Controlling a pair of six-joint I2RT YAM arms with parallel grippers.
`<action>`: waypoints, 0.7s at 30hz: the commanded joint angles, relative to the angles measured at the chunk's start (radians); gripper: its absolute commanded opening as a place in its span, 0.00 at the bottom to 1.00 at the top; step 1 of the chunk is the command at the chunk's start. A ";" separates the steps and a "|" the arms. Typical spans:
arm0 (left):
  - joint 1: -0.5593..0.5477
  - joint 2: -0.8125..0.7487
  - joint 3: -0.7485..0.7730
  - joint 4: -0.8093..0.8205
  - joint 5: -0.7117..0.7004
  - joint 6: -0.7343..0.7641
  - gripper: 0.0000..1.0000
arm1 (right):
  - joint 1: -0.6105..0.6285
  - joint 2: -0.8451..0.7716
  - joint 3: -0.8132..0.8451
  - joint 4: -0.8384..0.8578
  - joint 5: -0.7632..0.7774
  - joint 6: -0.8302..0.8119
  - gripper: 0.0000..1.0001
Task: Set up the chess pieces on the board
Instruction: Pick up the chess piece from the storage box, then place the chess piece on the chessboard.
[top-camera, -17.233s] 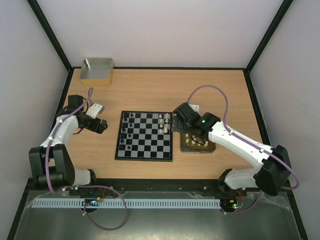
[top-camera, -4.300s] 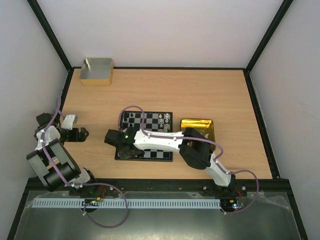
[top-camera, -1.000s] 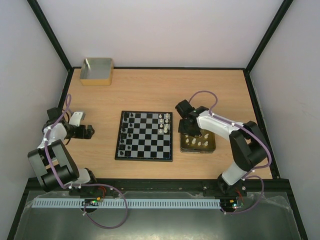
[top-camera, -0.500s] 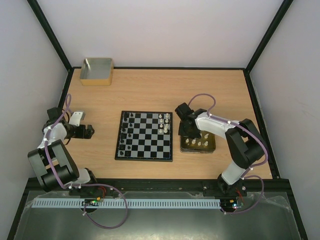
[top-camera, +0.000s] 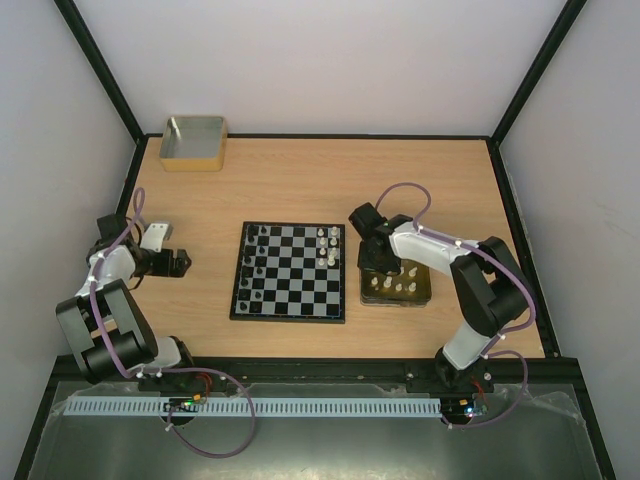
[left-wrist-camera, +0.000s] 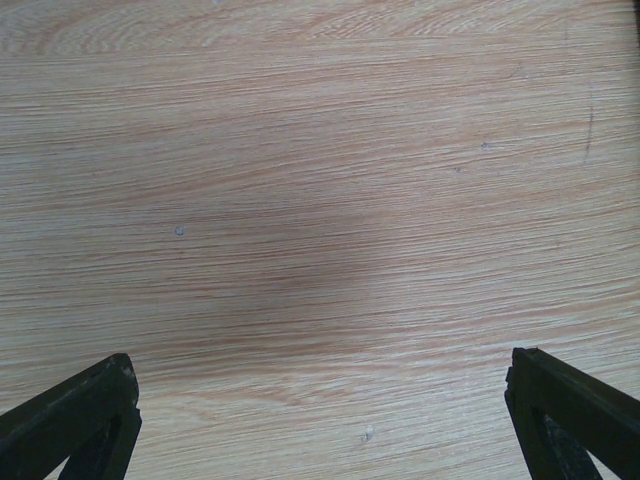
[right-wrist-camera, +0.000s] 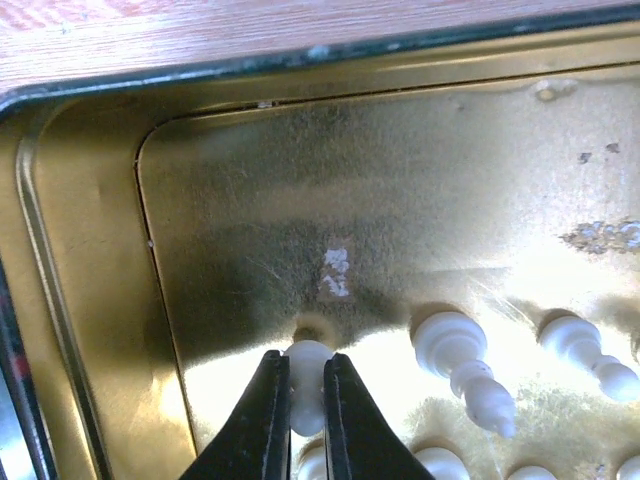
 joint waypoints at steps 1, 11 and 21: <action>-0.004 -0.007 -0.003 -0.001 0.012 -0.003 0.99 | -0.003 -0.022 0.028 -0.062 0.046 -0.012 0.05; -0.005 -0.024 -0.003 -0.010 0.003 0.011 0.99 | 0.061 -0.091 0.150 -0.207 0.097 0.025 0.04; -0.004 -0.031 -0.013 -0.007 0.016 0.008 0.99 | 0.332 0.002 0.288 -0.199 0.058 0.183 0.04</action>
